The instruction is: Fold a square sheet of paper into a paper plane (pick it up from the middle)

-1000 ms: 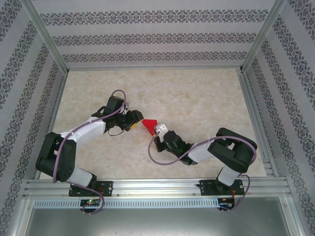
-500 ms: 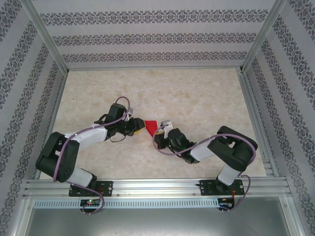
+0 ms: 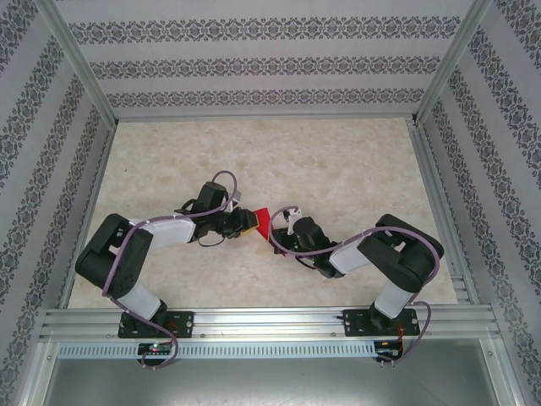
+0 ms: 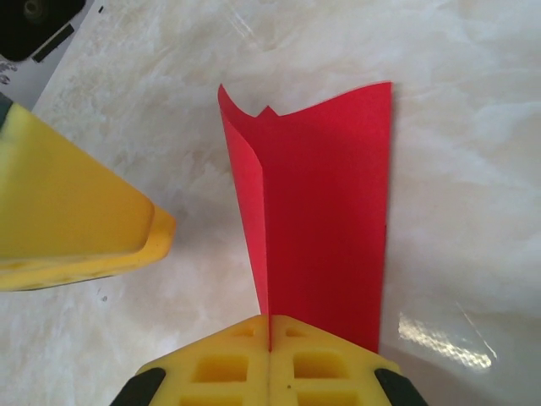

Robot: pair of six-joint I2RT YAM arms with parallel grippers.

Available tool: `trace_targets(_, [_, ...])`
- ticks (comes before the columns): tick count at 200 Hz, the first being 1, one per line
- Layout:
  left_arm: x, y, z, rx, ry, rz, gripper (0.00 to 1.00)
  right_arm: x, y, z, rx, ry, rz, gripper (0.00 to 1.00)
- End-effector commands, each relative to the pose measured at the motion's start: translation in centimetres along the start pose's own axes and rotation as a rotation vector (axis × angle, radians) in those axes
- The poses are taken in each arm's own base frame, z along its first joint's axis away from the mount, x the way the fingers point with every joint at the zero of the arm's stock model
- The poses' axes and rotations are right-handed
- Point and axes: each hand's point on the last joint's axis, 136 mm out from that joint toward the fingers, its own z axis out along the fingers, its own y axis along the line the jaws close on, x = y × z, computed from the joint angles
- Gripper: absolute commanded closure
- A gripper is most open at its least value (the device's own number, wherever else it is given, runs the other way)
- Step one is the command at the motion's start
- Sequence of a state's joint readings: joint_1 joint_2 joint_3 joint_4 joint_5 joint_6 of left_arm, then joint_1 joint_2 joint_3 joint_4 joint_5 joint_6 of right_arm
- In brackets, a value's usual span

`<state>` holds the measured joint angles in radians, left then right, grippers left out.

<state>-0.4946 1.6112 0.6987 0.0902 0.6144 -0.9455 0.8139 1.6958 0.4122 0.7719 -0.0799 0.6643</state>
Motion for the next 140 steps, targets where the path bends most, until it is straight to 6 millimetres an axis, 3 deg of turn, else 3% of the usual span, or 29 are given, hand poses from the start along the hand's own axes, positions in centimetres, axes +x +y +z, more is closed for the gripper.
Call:
trace_targets(1, [-0.5,-2.3,0.6,0.067,-0.004,0.090,0.70,0.0,0.0,-0.3,-0.041,0.002,0.078,0.98])
trace_targets(64, [-0.5,-2.5,2.1,0.068,0.024,0.104,0.74,0.0,-0.1,-0.2,-0.075,0.011,0.163,0.93])
trace_targets(140, [-0.7,-1.9,3.3,0.059,0.044,0.098,0.77,0.9,-1.5,-0.1,-0.017,0.052,0.201,0.93])
